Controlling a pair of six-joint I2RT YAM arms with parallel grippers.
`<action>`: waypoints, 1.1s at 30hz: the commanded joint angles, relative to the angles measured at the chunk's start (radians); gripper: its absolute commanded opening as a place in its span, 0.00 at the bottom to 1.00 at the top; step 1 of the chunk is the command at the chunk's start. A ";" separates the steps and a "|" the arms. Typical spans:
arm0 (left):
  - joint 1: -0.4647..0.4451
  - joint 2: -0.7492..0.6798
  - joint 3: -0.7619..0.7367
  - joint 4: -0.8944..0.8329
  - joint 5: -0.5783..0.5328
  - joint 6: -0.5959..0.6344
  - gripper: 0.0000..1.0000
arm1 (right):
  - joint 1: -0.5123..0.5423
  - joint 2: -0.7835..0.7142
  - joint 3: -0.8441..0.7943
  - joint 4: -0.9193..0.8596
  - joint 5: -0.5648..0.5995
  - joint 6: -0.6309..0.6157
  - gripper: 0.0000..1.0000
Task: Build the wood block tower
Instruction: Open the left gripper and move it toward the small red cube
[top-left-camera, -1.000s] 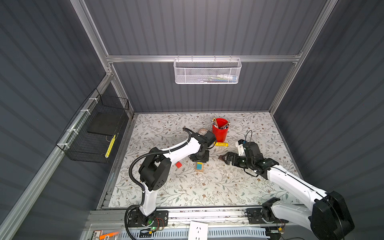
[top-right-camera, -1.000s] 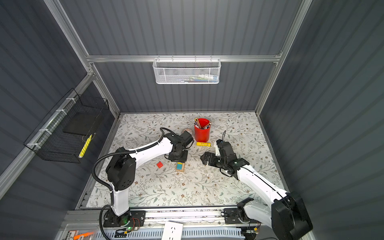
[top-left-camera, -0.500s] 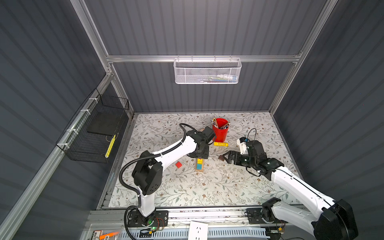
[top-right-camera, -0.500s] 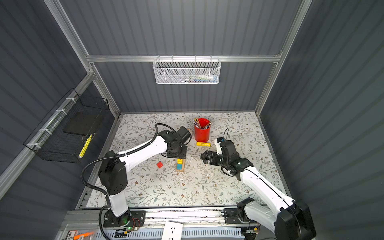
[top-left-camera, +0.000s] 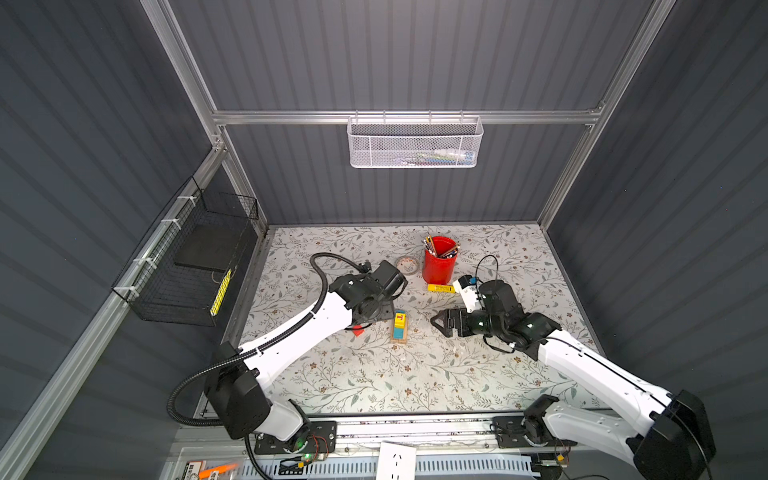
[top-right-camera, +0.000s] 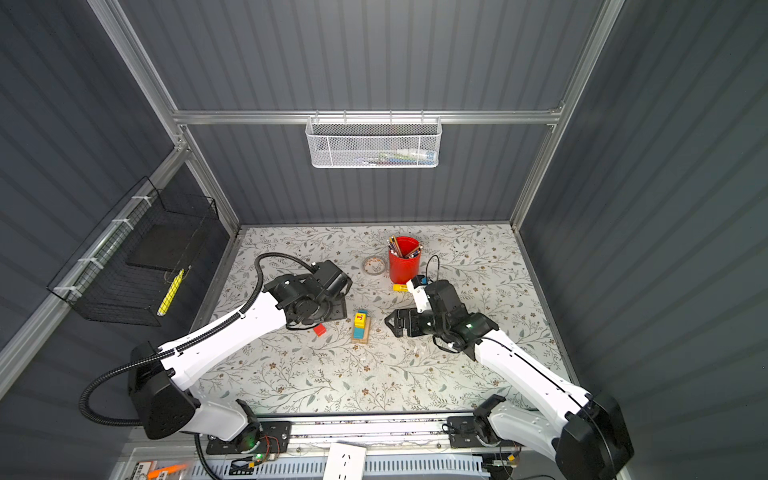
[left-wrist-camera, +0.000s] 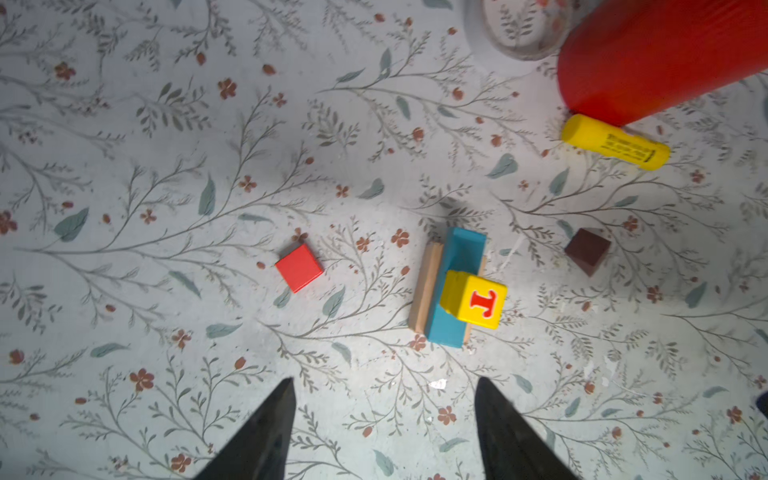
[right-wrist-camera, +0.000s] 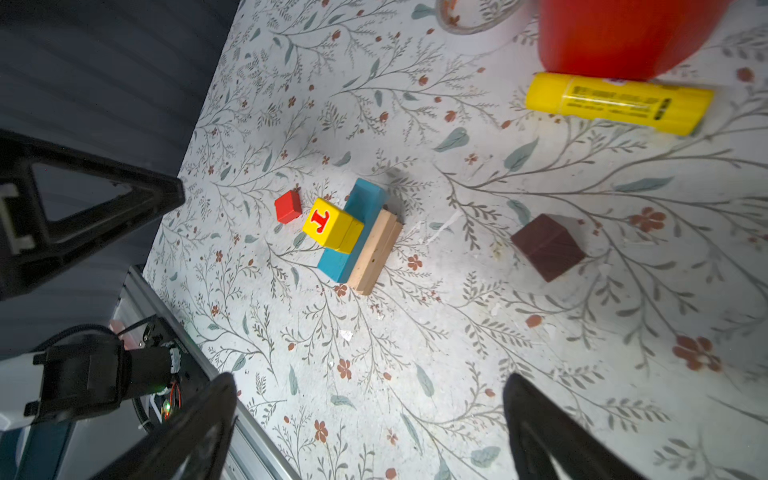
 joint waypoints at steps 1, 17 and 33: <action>0.028 -0.052 -0.084 -0.009 -0.038 -0.133 0.71 | 0.062 0.057 0.041 0.044 0.028 -0.028 0.99; 0.159 0.013 -0.296 0.232 0.108 -0.278 0.78 | 0.208 0.203 0.109 0.153 0.071 -0.068 0.99; 0.231 0.218 -0.242 0.287 0.145 -0.260 0.67 | 0.207 0.162 0.089 0.119 0.141 -0.071 0.99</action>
